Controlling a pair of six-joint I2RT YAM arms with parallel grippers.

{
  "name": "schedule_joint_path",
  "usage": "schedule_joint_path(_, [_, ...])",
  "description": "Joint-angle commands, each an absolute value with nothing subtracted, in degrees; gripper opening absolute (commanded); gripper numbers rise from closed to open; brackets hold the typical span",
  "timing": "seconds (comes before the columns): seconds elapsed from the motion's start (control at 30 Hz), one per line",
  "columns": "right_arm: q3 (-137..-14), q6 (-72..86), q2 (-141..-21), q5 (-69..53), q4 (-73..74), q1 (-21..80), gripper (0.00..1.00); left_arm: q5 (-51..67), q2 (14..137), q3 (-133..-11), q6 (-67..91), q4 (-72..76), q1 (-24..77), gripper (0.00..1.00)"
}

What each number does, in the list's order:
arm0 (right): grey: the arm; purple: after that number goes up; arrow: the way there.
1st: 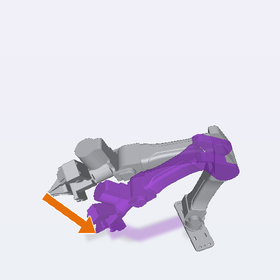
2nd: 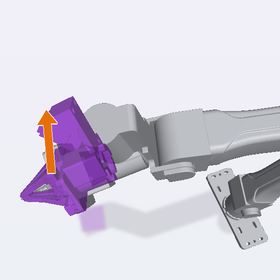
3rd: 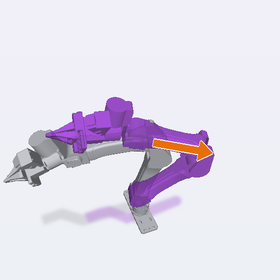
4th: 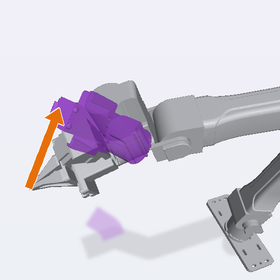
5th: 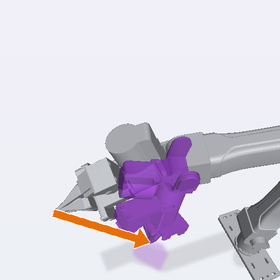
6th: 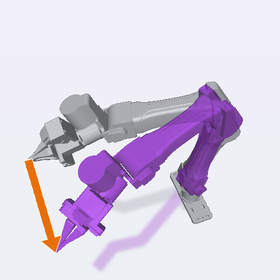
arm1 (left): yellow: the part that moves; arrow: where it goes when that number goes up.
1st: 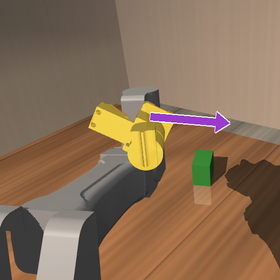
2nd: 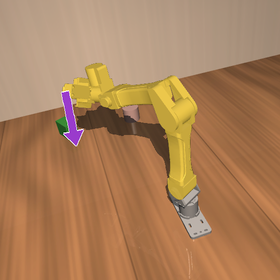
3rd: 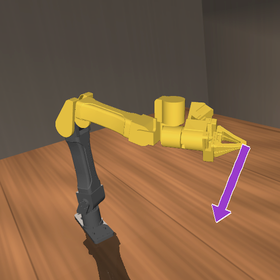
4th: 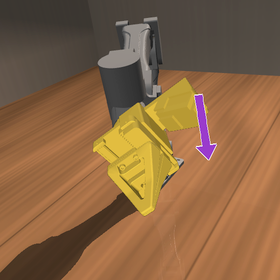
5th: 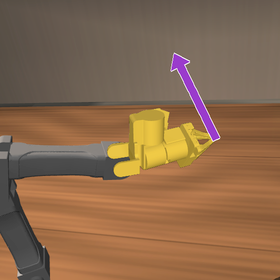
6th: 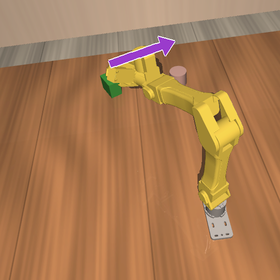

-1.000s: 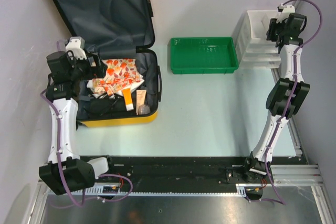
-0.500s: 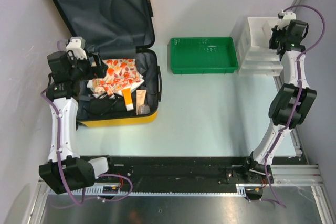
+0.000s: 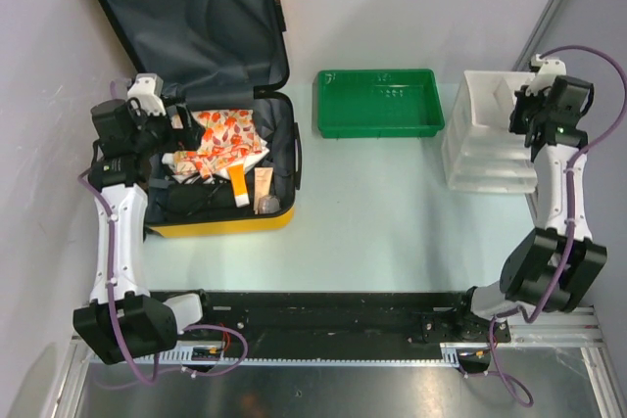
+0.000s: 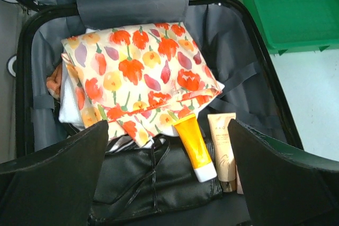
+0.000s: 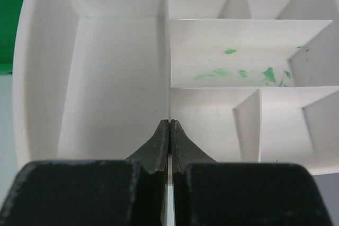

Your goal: Open, take out, and arrange the luggage

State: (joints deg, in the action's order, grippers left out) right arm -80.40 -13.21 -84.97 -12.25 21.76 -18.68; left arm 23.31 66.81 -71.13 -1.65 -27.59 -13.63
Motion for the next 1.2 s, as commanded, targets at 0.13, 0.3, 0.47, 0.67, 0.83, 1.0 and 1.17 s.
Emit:
schedule_joint_path(0.13, [-75.95, -13.53, -73.05, -13.18, 22.76, -19.86, 0.03, 28.73, 62.67, -66.1, -11.05, -30.93, -13.89, 0.99])
schedule_joint_path(0.3, [-75.59, -13.1, -72.25, -14.41, 24.43, -19.86, 0.28, 29.62, 62.75, -64.07, -16.96, -36.03, -13.89, 0.99])
schedule_joint_path(0.47, [-75.59, -13.36, -70.93, -13.63, 25.93, -19.34, 0.59, 26.9, 65.21, -62.67, -19.69, -40.68, -13.89, 0.92])
schedule_joint_path(0.67, [-75.59, -13.8, -66.72, -14.15, 22.33, -15.13, 0.72, 28.12, 69.34, -61.08, -13.9, -41.13, -13.27, 0.82])
schedule_joint_path(0.83, [-75.59, -16.69, -65.57, -10.12, 19.07, -2.74, 0.75, 23.48, 74.26, -59.77, -2.84, -41.13, -10.12, 0.78])
schedule_joint_path(1.0, [-75.59, -15.05, -67.5, -10.45, 17.93, 5.71, 0.75, 13.83, 78.83, -57.48, 7.27, -38.77, -2.91, 0.78])
schedule_joint_path(1.17, [-75.59, -14.06, -70.4, -11.08, 17.14, 11.5, 0.76, 7.13, 81.73, -57.04, 10.89, -32.01, 3.5, 0.73])
